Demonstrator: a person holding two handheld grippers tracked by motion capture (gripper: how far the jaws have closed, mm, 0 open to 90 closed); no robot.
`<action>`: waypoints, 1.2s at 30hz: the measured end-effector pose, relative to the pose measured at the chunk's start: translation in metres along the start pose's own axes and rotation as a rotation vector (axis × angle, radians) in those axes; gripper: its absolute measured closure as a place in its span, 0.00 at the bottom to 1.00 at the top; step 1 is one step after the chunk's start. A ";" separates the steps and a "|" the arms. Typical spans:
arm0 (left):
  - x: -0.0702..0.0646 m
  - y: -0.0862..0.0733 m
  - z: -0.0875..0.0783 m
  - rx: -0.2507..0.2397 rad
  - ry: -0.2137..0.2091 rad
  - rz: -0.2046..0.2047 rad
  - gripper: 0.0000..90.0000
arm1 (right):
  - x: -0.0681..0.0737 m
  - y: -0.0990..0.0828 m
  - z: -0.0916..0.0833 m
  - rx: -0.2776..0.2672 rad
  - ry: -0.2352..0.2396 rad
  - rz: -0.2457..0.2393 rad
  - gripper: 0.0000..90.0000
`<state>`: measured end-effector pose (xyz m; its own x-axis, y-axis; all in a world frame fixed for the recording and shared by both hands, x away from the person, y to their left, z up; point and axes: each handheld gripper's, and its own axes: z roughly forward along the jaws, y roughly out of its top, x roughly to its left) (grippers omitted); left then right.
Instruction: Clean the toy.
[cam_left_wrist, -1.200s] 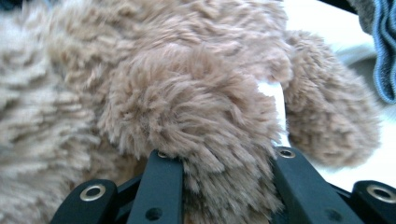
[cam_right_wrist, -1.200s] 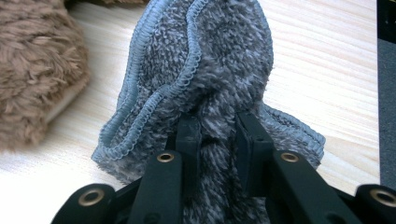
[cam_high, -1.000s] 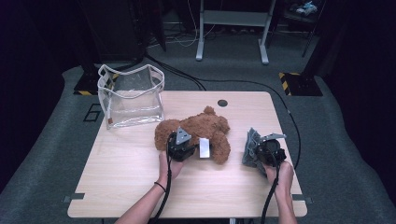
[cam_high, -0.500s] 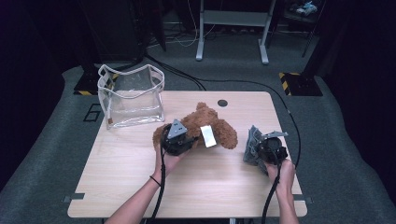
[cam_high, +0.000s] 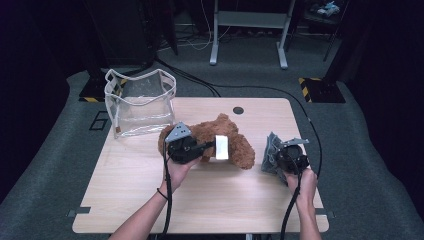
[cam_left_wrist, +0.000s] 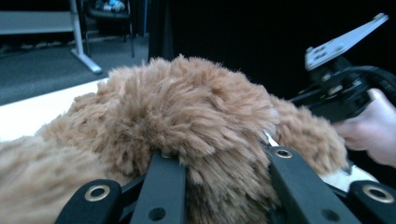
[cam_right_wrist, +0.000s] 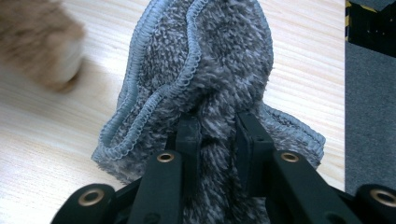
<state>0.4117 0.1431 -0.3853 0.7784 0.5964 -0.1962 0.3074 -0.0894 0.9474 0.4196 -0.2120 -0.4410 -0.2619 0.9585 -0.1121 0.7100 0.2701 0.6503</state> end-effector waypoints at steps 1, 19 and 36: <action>-0.002 0.002 -0.002 -0.003 -0.007 -0.001 0.85 | 0.000 0.000 -0.001 0.000 0.003 0.000 0.81; 0.052 -0.037 0.025 0.122 -0.006 -0.212 0.78 | 0.008 0.004 0.007 0.012 0.019 -0.021 0.81; 0.050 -0.036 0.010 0.179 0.252 0.001 0.26 | 0.010 0.002 0.010 0.017 0.025 -0.019 0.81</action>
<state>0.4448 0.1680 -0.4321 0.6253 0.7733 -0.1047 0.4153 -0.2161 0.8836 0.4247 -0.2014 -0.4483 -0.2912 0.9508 -0.1056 0.7159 0.2898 0.6352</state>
